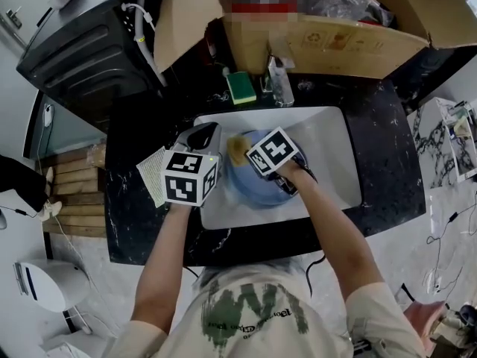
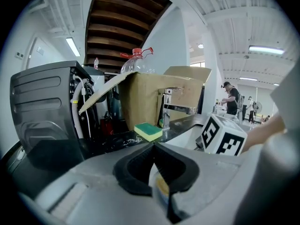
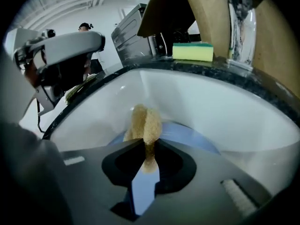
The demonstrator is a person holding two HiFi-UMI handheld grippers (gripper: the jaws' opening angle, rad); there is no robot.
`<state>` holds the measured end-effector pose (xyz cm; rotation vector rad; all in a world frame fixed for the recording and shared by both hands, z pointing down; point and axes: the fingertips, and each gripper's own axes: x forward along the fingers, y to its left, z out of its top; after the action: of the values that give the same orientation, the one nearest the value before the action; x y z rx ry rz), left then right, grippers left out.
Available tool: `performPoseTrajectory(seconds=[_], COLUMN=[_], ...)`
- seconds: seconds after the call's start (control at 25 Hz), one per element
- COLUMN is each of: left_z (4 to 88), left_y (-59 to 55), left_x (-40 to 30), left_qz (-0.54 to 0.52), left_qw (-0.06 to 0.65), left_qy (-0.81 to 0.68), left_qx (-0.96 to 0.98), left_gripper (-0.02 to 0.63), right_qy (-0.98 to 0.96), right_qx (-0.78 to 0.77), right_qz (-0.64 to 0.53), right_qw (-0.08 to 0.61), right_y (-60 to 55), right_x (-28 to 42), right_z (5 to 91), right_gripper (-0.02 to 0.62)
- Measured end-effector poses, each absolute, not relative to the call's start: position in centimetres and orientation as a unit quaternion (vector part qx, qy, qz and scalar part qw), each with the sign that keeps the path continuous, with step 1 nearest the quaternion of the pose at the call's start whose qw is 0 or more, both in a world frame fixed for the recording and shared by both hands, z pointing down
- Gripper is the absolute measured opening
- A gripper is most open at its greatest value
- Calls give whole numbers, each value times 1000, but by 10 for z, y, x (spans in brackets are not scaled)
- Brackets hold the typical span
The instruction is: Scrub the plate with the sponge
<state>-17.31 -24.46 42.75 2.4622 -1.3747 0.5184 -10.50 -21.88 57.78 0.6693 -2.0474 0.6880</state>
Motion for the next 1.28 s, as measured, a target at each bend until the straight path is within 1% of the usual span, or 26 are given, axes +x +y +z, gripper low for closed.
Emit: performPoseTrajectory(seconds=[0.56, 1.28], left_z=[434, 436], left_y=[-248, -247], left_x=[-172, -174], left_qz=[184, 187], left_qw=[140, 144], left_qy=[-474, -476], left_qx=[850, 847], left_gripper=[-2, -2], right_qy=[-793, -769], right_qx=[292, 354], right_qz=[306, 342], right_qw=[439, 409], right_y=[-227, -246], right_x=[-112, -96], right_z=[607, 615], right_gripper=[61, 63])
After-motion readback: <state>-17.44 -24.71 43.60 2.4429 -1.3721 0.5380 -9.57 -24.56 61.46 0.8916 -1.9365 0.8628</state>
